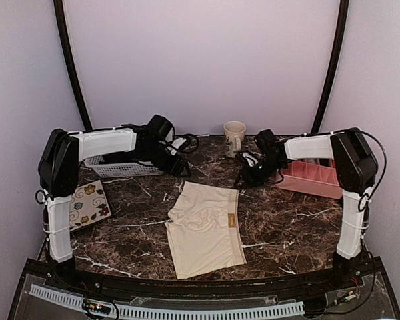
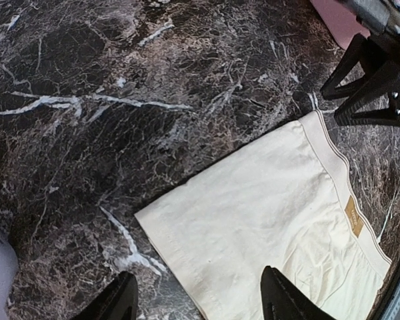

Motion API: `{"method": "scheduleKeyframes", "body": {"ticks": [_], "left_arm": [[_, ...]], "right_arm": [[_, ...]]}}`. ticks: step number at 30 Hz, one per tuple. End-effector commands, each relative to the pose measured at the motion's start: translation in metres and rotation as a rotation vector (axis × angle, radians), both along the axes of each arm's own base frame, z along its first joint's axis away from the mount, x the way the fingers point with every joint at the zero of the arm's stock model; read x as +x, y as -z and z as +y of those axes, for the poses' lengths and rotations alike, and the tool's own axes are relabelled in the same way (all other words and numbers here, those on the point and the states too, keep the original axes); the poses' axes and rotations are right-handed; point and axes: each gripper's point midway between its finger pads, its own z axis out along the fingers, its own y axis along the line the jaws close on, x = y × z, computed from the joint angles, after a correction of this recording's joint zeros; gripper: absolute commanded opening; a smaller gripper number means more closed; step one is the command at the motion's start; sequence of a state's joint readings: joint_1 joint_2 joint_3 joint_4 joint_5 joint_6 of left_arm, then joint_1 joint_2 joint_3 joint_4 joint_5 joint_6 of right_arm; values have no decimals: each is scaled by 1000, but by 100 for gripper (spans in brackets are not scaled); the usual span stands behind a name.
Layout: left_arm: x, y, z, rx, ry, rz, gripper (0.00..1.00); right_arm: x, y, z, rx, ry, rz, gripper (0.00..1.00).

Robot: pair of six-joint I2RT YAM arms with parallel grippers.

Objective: Roll the underwear
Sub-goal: Pick up the underwear from the center of the board.

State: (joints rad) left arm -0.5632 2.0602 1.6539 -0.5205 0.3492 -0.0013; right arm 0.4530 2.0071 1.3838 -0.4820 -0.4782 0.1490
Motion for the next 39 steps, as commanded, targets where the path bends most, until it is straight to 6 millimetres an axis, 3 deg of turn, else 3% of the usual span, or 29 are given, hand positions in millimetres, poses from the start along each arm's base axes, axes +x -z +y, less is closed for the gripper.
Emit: {"method": "scheduleKeyframes", "body": {"ticks": [1,10,17,22,33,39], "left_arm": [[11,-14,-4,-58,42,0,66],[24,14,-7,-8,53,35,62],[29,21,-11,3,70,43,61],[28,31,-18,-19,100,72,54],[31,58,-4,122,124,89,51],[22,61,-5,107,158,126,42]], "right_arm": [[-10,11,5,5,-101,31,42],[-2,38,-1,-72,-116,34,40],[-5,40,5,-39,-138,52,33],[-7,44,4,-51,-136,57,25],[-5,45,2,-61,-129,53,16],[-4,45,3,-61,-129,53,12]]}}
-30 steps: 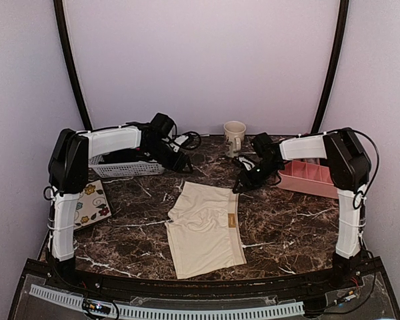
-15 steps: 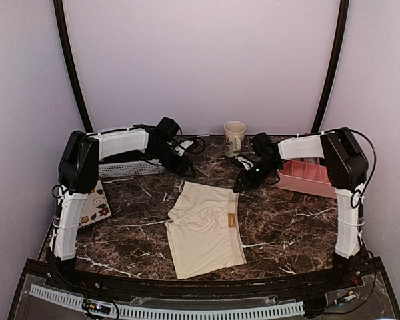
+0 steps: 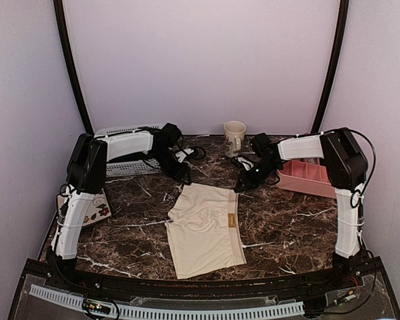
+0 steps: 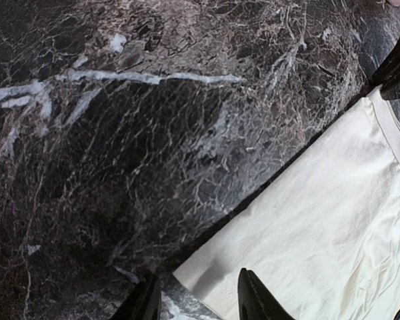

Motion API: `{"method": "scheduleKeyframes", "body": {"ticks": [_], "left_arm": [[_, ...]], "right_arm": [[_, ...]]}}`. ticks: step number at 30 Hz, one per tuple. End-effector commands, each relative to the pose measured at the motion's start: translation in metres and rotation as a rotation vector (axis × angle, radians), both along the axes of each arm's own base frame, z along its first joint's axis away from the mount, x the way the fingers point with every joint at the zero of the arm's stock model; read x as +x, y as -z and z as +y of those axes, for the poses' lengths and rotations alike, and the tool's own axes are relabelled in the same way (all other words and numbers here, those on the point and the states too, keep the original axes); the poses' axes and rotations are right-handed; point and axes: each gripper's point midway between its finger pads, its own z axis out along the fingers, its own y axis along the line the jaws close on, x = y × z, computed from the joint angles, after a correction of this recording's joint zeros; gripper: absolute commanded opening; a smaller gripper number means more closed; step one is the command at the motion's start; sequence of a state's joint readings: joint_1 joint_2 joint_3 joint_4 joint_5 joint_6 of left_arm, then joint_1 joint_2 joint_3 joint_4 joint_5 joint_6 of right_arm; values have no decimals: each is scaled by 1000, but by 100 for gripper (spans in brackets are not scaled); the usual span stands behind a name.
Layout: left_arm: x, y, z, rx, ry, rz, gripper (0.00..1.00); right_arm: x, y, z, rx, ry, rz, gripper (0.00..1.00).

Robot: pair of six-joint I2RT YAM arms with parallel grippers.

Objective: Roll the underwear
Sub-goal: Pick up the underwear from the center of the board.

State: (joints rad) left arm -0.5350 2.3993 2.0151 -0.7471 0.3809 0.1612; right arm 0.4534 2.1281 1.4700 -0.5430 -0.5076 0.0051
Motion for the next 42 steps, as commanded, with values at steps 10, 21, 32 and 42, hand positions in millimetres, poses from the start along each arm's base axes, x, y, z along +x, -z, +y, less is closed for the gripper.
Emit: {"method": "scheduleKeyframes", "body": {"ticks": [10,21,32,42], "left_arm": [[-5,-1,-7,-24,30,17,32],[4,-10,-12,-15,22,-29,14],[7,-86,-19,-128,20,-148,0],[-35,-97,-5,-176,41,-139,0]], "right_arm": [[-3,10,0,-21,-4,30,6],[0,4,1,-14,9,17,0],[9,-62,1,36,23,-137,0],[-35,-79,10,54,-50,-151,0]]}}
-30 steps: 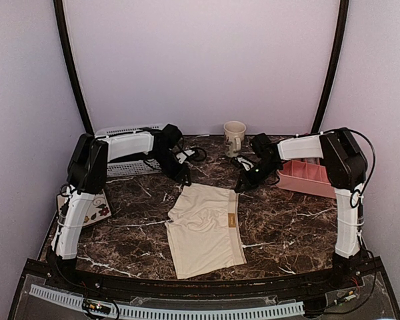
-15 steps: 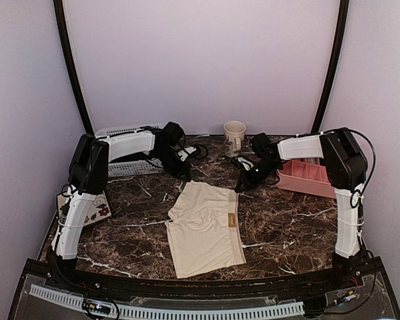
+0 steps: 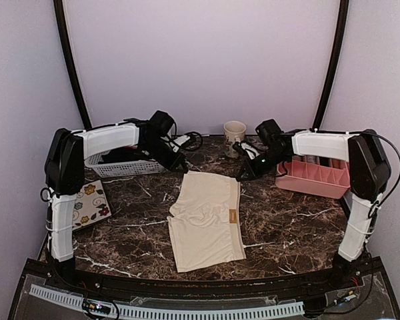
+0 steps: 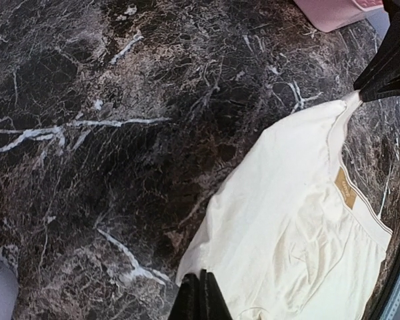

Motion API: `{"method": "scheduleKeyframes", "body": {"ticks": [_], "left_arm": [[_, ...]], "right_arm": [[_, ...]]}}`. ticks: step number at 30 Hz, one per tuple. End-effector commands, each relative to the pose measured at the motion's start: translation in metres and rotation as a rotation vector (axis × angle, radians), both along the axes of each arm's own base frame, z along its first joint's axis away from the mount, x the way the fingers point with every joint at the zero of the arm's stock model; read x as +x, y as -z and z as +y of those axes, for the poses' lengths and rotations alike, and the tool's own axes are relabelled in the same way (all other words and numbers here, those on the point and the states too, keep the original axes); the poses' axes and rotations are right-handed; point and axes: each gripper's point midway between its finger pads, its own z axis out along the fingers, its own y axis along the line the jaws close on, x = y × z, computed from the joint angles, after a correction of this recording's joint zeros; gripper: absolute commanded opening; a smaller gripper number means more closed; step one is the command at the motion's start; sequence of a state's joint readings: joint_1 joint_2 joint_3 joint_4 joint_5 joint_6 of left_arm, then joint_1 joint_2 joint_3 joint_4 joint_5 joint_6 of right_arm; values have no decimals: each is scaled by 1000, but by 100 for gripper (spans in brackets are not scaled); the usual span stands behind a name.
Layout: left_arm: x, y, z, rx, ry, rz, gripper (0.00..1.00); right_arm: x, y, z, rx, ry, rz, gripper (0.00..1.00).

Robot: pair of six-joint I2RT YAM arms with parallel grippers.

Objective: Roll the underwear
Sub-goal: Pick up the underwear from the center of the board, then fold the underwear at the center of the board.

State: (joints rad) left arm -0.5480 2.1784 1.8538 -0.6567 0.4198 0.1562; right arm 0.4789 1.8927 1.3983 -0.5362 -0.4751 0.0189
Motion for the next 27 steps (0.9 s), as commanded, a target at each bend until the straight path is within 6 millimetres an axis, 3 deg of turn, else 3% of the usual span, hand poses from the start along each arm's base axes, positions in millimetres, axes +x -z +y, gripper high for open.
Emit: {"method": "scheduleKeyframes", "body": {"ticks": [1,6,7,13,15,18,21,25,27], "left_arm": [[-25,-27,1,-70,21,-28,0],[-78,-23,2,-86,69,5,0],[-97,-20,-5,-87,98,18,0],[-166,33,6,-55,84,168,0],[-178,50,11,-31,48,212,0],[-182,75,20,15,-12,252,0],[-173,88,29,86,-55,234,0],[-146,90,37,129,-104,194,0],[-131,77,35,118,-104,163,0]], "right_arm": [[-32,2,8,-15,-58,9,0],[-75,7,14,-28,-111,40,0],[-84,9,16,-28,-120,51,0],[-139,51,12,-54,-144,182,0],[-149,64,12,-57,-138,218,0],[-154,82,15,-52,-127,257,0],[-152,93,19,-57,-123,266,0],[-135,104,26,-93,-102,254,0],[-122,98,29,-111,-100,230,0]]}}
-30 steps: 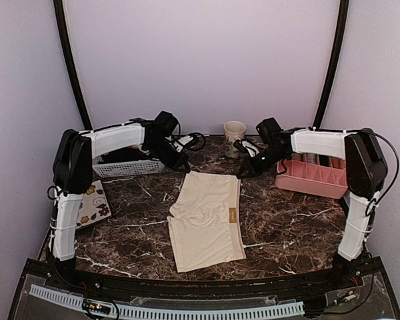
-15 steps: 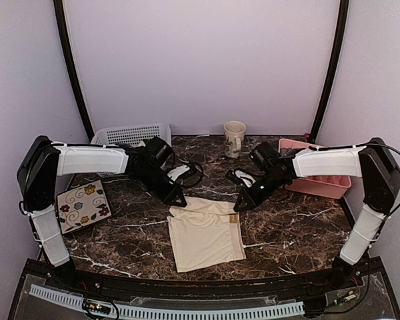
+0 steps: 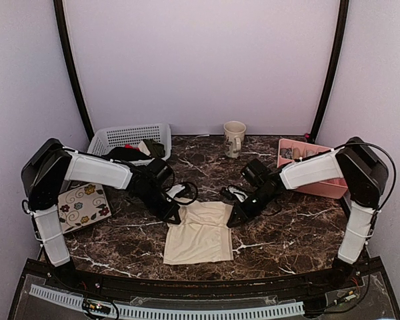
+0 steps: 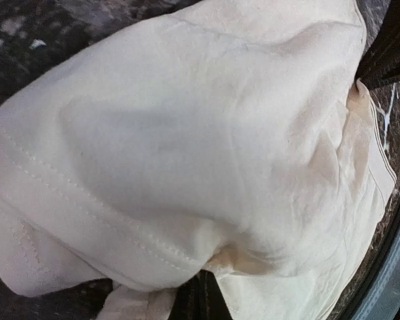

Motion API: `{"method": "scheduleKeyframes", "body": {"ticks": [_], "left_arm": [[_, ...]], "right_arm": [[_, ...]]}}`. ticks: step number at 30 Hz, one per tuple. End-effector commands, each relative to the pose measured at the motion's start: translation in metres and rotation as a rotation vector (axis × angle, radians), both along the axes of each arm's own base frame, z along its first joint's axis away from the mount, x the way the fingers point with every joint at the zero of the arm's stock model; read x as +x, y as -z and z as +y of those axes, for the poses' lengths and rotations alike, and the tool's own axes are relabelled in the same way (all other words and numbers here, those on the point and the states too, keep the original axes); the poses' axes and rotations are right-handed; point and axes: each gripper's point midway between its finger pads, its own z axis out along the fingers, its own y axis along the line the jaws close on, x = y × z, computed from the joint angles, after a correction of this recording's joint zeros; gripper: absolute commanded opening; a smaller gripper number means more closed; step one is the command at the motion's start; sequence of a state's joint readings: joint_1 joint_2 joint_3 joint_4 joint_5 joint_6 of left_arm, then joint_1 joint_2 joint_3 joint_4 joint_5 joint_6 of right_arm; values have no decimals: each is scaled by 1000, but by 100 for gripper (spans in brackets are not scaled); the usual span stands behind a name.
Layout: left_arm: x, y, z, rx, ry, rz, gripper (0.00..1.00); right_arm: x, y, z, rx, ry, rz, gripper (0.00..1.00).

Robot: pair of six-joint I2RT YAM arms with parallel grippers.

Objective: Roll the underwear
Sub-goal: Fold the underwear at the center of the board.

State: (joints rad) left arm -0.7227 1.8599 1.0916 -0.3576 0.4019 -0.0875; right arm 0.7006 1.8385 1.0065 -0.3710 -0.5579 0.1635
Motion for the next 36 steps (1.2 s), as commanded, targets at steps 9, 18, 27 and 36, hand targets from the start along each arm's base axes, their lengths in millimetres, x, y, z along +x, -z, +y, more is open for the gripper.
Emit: {"method": "scheduleKeyframes", "body": {"ticks": [9,18,27,36], "left_arm": [[64,-76,17,19,-30,-215,0],[44,-103,29,-19,-10,-233,0],[1,-94,46,-45,-25,-155,0],[-48,-55,42,-23,-5,-41,0]], "right_arm": [[61,-58,-3,-42,41,-207,0],[34,-84,3,4,-2,-215,0],[-10,-77,5,15,-41,-164,0],[-42,-47,15,25,-64,-91,0]]}}
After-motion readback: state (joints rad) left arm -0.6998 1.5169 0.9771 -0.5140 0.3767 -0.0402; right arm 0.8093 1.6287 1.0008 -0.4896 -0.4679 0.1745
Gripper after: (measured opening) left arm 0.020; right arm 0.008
